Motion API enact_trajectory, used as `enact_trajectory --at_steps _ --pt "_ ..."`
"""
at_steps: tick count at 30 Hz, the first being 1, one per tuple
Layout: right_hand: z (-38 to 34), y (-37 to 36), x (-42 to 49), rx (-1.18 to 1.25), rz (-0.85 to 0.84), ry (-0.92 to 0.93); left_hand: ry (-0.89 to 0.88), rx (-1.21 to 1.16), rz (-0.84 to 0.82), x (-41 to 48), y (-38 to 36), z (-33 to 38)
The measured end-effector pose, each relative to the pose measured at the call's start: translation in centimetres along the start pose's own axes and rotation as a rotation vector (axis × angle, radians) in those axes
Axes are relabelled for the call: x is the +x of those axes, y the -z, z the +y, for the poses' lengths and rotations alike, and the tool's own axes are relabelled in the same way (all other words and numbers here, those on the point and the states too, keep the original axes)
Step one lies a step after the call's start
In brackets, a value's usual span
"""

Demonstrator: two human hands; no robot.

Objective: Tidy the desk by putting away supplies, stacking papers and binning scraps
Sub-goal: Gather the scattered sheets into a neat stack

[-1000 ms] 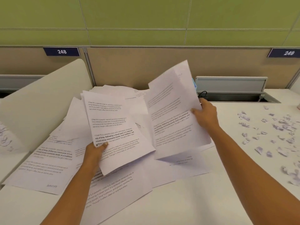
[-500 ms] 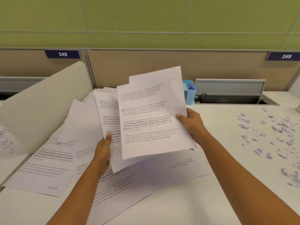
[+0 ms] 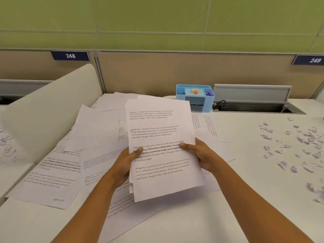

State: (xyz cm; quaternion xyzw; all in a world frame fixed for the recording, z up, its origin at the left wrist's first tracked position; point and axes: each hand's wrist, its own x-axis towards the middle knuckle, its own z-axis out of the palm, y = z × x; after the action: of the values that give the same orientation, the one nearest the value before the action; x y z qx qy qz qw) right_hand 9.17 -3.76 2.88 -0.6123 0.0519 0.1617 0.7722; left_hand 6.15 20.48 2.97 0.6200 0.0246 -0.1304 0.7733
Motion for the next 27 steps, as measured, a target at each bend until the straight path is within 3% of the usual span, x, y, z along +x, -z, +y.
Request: enact_trajectory --at_steps 4,11,19,27 --pt "-0.8 0.2 -0.4 -0.019 0.014 0.117 -0.042 0.126 -0.003 0.6 -0.2 0.8" --pt "-5.2 0.5 -0.6 -0.067 0.105 0.411 -0.311 0.144 0.009 2.4 -2.3 4.5" --pt "-3.7 1.7 -1.2 -0.163 0.066 0.396 -0.434 0.188 -0.037 2.7 -3.9 4.1" --pt "-4.9 1.1 -0.6 -0.187 0.148 0.448 -0.469 0.18 0.12 3.2 -4.8 5.6"
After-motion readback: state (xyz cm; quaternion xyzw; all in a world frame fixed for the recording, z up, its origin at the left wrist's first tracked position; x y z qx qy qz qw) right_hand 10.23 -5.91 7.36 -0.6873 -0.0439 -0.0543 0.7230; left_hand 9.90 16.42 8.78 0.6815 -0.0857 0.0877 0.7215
